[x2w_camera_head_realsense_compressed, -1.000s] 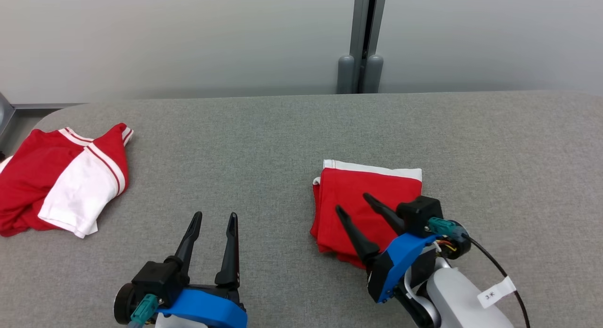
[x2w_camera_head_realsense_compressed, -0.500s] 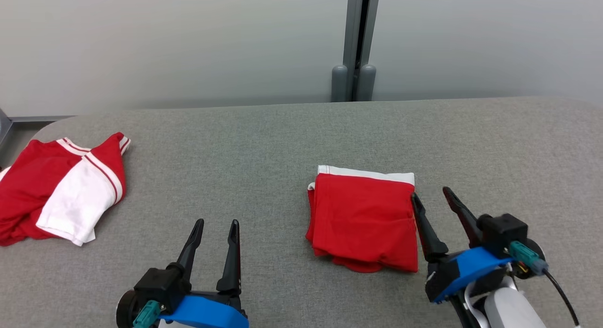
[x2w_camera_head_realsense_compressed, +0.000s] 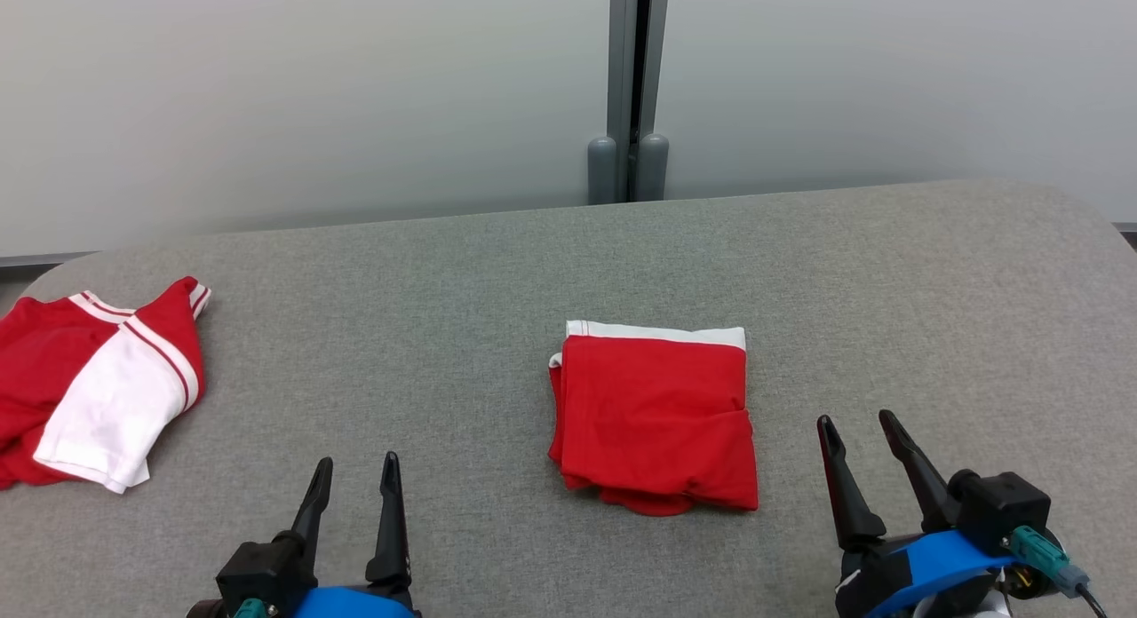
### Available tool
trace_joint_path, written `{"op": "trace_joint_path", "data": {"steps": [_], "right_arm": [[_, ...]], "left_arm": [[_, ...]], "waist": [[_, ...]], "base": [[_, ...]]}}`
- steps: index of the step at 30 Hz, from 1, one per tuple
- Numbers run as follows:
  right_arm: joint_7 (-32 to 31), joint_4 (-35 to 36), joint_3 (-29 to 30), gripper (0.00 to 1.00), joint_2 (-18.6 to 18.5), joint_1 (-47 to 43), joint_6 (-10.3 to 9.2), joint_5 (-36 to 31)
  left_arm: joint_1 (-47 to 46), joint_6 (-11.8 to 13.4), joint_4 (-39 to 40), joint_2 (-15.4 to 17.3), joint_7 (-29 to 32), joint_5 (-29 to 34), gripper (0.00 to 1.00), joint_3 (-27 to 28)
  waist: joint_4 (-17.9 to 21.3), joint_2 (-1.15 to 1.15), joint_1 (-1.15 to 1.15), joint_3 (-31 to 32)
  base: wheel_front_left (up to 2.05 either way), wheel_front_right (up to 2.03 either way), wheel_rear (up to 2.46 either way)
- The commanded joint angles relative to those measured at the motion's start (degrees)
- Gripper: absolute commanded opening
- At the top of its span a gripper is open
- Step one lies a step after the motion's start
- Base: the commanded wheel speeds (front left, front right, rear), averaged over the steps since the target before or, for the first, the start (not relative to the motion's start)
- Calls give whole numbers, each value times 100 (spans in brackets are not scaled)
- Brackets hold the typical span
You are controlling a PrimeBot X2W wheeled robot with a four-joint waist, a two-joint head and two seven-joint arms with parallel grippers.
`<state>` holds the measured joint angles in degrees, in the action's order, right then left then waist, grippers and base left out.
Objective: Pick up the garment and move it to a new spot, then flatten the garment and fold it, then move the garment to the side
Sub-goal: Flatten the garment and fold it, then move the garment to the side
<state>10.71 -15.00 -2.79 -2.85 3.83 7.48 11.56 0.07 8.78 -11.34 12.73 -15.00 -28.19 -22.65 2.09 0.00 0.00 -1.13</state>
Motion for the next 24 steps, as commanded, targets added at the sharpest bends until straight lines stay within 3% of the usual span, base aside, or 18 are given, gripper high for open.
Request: {"op": "trace_joint_path", "data": {"steps": [1, 24], "right_arm": [[43, 43, 7, 100, -10, -112, 2, 3], [-31, -87, 45, 100, -9, -30, 2, -185]], "left_arm": [[106, -7, -43, -27, -26, 31, 100, 98], [106, -318, -399, -330, -26, 427, 100, 641]], "waist": [[21, 0, 0, 6], [-47, 0, 0, -42]], "base": [[0, 0, 0], [0, 0, 0]]}}
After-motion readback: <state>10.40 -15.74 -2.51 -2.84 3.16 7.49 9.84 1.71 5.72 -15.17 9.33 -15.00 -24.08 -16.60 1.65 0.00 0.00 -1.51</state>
